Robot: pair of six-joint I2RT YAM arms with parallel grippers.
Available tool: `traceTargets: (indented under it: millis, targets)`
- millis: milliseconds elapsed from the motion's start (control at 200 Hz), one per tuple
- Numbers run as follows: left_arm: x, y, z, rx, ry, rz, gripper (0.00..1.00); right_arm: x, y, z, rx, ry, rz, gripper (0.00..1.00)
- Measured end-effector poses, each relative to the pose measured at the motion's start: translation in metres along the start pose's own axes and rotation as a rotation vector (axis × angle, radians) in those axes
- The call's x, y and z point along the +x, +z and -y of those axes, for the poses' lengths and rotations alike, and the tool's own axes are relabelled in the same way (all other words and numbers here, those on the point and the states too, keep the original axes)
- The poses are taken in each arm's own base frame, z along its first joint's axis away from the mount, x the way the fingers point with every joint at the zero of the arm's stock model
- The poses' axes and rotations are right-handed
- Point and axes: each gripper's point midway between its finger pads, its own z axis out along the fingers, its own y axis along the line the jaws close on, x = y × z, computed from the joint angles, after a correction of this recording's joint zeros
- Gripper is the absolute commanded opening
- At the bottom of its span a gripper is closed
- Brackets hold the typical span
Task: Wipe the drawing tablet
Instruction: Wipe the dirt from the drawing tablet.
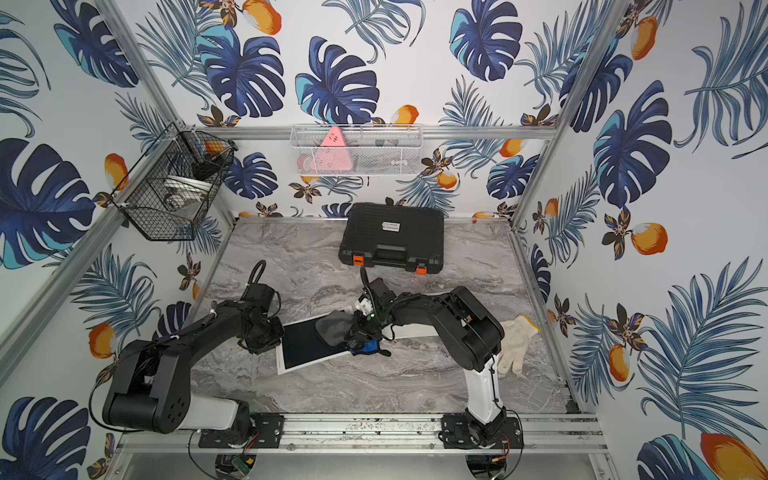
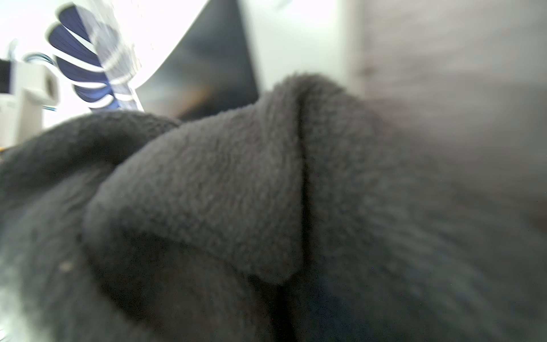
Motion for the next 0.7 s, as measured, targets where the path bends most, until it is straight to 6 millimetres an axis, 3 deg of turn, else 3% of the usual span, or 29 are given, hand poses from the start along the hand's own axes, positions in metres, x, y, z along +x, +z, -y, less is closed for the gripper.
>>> traceTargets:
  millis: [110,290,360,530,621,701]
  targets:
    - [0.0,0.0,0.0,0.0,0.0,0.0,0.13,0.001,-0.002,-0.001,0.006,-0.008,0.002,0.0]
    - [0.0,0.0,0.0,-0.001,0.001,-0.001,0.13,0.019,0.029,-0.027,0.045,-0.098,-0.035,0.0]
    - [0.0,0.0,0.0,-0.001,0.001,-0.001,0.13,0.013,0.024,-0.02,0.038,-0.078,-0.023,0.0]
    - [0.0,0.0,0.0,0.0,0.001,-0.001,0.13,-0.007,-0.014,0.01,0.015,0.012,0.028,0.0]
    - [0.0,0.0,0.0,0.0,0.001,-0.001,0.13,-0.004,-0.007,0.003,0.044,-0.024,0.027,0.0]
    - [0.0,0.0,0.0,-0.001,0.001,-0.002,0.13,0.004,0.011,-0.013,0.057,-0.081,0.009,0.0]
